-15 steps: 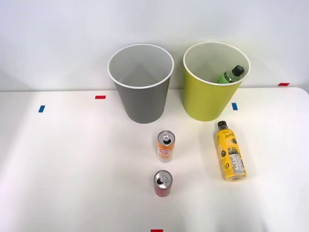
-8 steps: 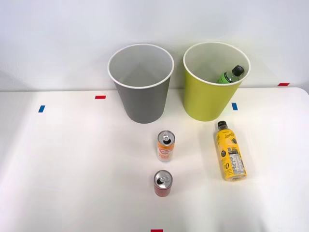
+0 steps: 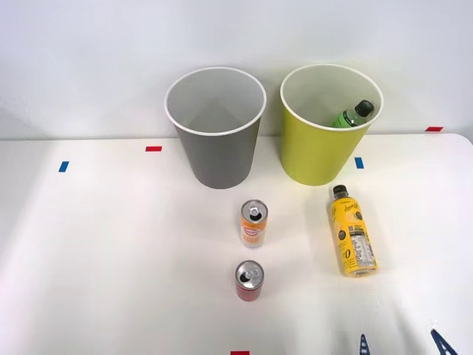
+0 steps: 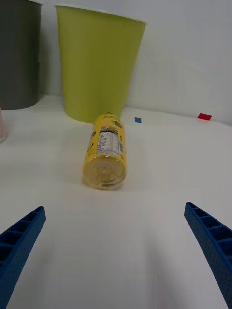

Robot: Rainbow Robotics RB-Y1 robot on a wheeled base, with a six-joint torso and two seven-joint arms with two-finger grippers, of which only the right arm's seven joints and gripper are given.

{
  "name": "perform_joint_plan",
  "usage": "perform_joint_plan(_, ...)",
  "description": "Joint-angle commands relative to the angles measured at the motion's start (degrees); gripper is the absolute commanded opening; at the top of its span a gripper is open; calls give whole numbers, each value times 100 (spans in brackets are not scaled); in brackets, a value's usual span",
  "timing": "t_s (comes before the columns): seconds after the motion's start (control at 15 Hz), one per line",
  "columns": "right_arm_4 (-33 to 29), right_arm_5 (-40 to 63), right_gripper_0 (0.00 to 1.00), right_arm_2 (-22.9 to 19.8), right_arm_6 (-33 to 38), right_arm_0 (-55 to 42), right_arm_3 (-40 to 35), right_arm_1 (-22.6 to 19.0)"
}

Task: Put cans in the gray bin, plastic bottles in the light green bin

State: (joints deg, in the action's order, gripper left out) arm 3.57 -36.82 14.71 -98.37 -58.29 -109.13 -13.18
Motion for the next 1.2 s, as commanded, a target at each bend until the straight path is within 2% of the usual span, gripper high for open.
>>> perform_joint_plan(0.07, 205, 1986, 100, -21, 99, -7, -1365, -44)
perform_joint_plan(0.27, 346, 4482, 100, -196, 230, 221, -2728, -44)
perform_joint_plan(0.4, 381, 5677, 100, -328, 336, 564, -3237, -44)
perform_joint_plan(0.47, 390, 6178, 100, -372, 670, 845, -3369, -53)
perform_joint_plan(0.67, 293, 7110, 100, -399, 1224, 1654, -3378, -62)
perform_joint_plan(0.8, 241, 7892, 100, -486, 1294, 2260, -3387, -53)
perform_joint_plan(1.2, -58, 11504, 100, -574, 2560, 4458, -3404, -35)
